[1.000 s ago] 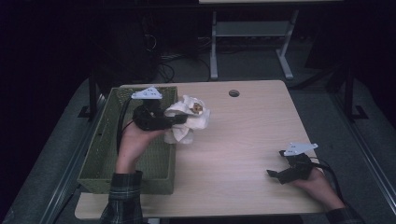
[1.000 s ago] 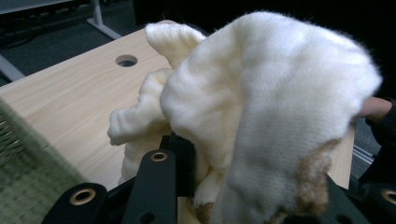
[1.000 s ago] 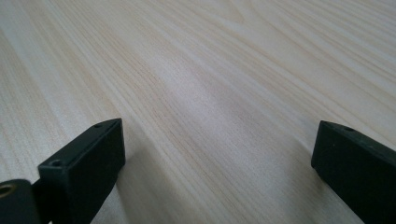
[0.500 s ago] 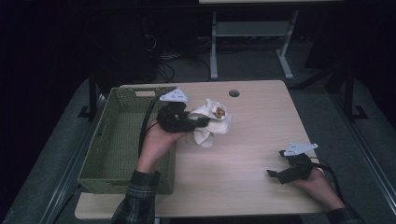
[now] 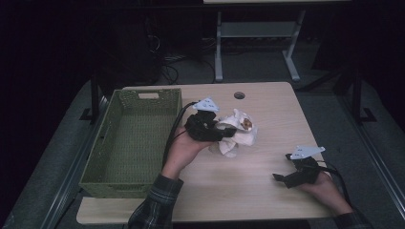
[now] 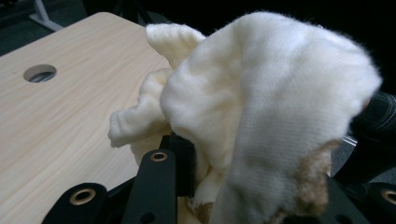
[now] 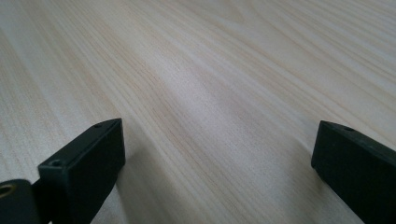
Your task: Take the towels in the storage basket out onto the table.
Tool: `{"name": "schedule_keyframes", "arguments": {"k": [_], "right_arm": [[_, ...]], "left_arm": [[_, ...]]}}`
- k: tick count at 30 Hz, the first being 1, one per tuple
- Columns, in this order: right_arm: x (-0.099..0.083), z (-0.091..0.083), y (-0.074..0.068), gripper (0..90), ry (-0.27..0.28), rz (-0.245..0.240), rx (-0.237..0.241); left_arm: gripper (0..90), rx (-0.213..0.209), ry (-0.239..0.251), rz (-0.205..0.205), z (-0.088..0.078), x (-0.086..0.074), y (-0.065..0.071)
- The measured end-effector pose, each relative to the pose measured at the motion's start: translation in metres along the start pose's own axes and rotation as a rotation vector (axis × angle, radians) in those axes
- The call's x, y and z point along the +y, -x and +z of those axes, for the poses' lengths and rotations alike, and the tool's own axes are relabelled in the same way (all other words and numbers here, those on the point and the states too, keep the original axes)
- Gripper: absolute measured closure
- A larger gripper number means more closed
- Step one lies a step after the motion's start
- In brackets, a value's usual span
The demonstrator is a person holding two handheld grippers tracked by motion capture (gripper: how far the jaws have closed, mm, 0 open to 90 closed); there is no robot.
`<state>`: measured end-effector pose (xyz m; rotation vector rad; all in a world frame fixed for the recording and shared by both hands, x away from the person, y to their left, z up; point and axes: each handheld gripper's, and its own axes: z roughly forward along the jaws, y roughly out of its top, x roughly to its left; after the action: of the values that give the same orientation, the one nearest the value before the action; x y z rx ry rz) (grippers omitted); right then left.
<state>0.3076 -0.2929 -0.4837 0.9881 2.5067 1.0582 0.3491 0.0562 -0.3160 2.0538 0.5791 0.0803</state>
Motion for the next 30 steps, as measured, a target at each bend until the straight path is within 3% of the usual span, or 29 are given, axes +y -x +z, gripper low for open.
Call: {"name": "schedule_keyframes", "arguments": {"k": [6, 13, 18, 24, 30], "right_arm": [[0.0, 0.0, 0.0, 2.4, 0.0, 0.001, 0.0], [0.0, 0.0, 0.0, 2.4, 0.001, 0.003, 0.001], [0.0, 0.0, 0.0, 2.4, 0.001, 0.003, 0.002], [0.0, 0.0, 0.0, 2.4, 0.0, 0.001, 0.0], [0.0, 0.0, 0.0, 2.4, 0.001, 0.0, 0.0]], "left_arm": [[68.2, 0.0, 0.008, -0.007, 0.015, -0.003, 0.005], [68.2, -0.004, -0.03, 0.019, 0.037, -0.01, 0.01], [68.3, -0.035, -0.048, 0.018, 0.058, -0.023, 0.012], [68.3, -0.045, -0.069, 0.019, 0.082, -0.037, 0.011], [68.2, -0.048, -0.081, 0.027, 0.093, -0.048, 0.009]]}}
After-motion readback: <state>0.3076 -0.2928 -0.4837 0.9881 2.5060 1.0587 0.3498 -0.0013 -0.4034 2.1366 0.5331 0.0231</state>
